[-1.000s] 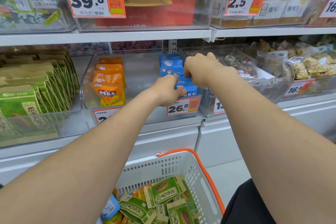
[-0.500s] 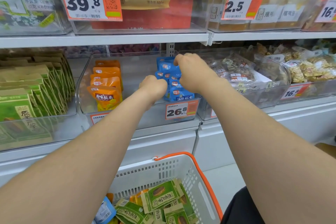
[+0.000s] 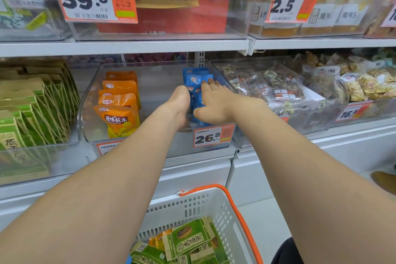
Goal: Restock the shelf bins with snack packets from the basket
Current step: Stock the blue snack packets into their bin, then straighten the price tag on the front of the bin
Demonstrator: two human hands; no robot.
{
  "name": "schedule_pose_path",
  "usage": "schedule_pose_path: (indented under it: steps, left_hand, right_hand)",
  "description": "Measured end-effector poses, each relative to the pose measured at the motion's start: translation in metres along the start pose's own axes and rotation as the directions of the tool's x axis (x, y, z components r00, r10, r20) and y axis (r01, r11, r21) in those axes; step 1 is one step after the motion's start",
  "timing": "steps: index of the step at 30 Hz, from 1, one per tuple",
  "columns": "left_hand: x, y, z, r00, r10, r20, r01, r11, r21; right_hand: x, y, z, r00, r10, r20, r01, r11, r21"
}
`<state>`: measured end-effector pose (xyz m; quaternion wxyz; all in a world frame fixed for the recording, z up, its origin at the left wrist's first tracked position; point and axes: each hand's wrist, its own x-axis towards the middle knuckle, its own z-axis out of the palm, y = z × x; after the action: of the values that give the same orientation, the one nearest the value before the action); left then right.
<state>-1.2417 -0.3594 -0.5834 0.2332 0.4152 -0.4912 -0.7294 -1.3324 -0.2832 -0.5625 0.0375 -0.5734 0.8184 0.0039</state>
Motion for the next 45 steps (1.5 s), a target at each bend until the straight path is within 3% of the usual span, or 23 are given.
schedule_pose_path:
  steps: [9, 11, 13, 17, 21, 24, 27, 29, 30, 32, 34, 36, 40, 45]
  left_hand:
    - [0.0, 0.003, 0.0, 0.997, 0.012, 0.073, -0.023, 0.987, 0.16]
    - [-0.006, 0.004, -0.003, 0.996, 0.088, 0.031, -0.092, 0.974, 0.207]
    - [-0.008, 0.003, -0.009, 0.974, 0.225, -0.021, -0.2, 0.901, 0.385]
    - [-0.021, -0.004, -0.041, 0.823, 0.563, 0.082, -0.417, 0.5, 0.759]
    - [-0.052, -0.015, -0.084, 0.537, 0.81, 0.234, -0.616, 0.188, 0.765]
    - [-0.068, -0.034, -0.118, 0.375, 0.879, 0.295, -0.586, -0.022, 0.81]
    - [-0.088, -0.056, -0.145, 0.256, 0.851, 0.458, -0.498, -0.29, 0.817]
    - [-0.099, -0.075, -0.166, 0.295, 0.786, 0.544, -0.463, -0.38, 0.801]
    - [-0.104, -0.085, -0.176, 0.368, 0.745, 0.557, -0.453, -0.379, 0.807]
    - [-0.11, -0.104, -0.193, 0.603, 0.584, 0.543, -0.388, -0.379, 0.84]
    - [-0.11, -0.123, -0.204, 0.829, 0.334, 0.449, -0.307, -0.399, 0.864]
    - [-0.105, -0.144, -0.213, 0.933, 0.12, 0.339, -0.278, -0.358, 0.891]
    - [-0.087, -0.196, -0.235, 0.97, -0.161, 0.18, -0.231, -0.397, 0.888]
    - [-0.076, -0.232, -0.254, 0.924, -0.32, 0.21, -0.359, -0.538, 0.762]
  right_hand:
    - [-0.01, -0.003, -0.001, 1.0, -0.001, -0.019, 0.0, 0.999, -0.039]
    - [-0.016, -0.006, -0.003, 0.996, -0.016, -0.084, 0.012, 0.999, -0.048]
    - [-0.023, -0.013, -0.002, 0.981, -0.019, -0.193, 0.008, 0.998, -0.057]
    - [-0.041, -0.048, -0.001, 0.926, 0.017, -0.378, -0.055, 0.994, -0.091]
    - [-0.06, -0.095, -0.001, 0.907, 0.088, -0.413, -0.096, 0.995, 0.001]
    - [-0.079, -0.125, 0.0, 0.943, 0.087, -0.321, -0.072, 0.996, 0.059]
    - [-0.096, -0.146, 0.009, 0.996, 0.015, -0.093, -0.012, 0.999, 0.03]
    - [-0.105, -0.155, 0.018, 0.989, -0.043, 0.14, 0.05, 0.998, -0.048]
    - [-0.107, -0.158, 0.024, 0.963, -0.053, 0.264, 0.078, 0.993, -0.086]
    - [-0.109, -0.164, 0.038, 0.886, -0.061, 0.459, 0.151, 0.975, -0.161]
    - [-0.106, -0.169, 0.058, 0.836, -0.085, 0.541, 0.232, 0.95, -0.21]
    - [-0.1, -0.175, 0.08, 0.824, -0.128, 0.552, 0.29, 0.932, -0.217]
    - [-0.092, -0.186, 0.109, 0.815, -0.222, 0.535, 0.367, 0.912, -0.181]
    - [-0.079, -0.193, 0.134, 0.783, -0.244, 0.572, 0.396, 0.905, -0.158]
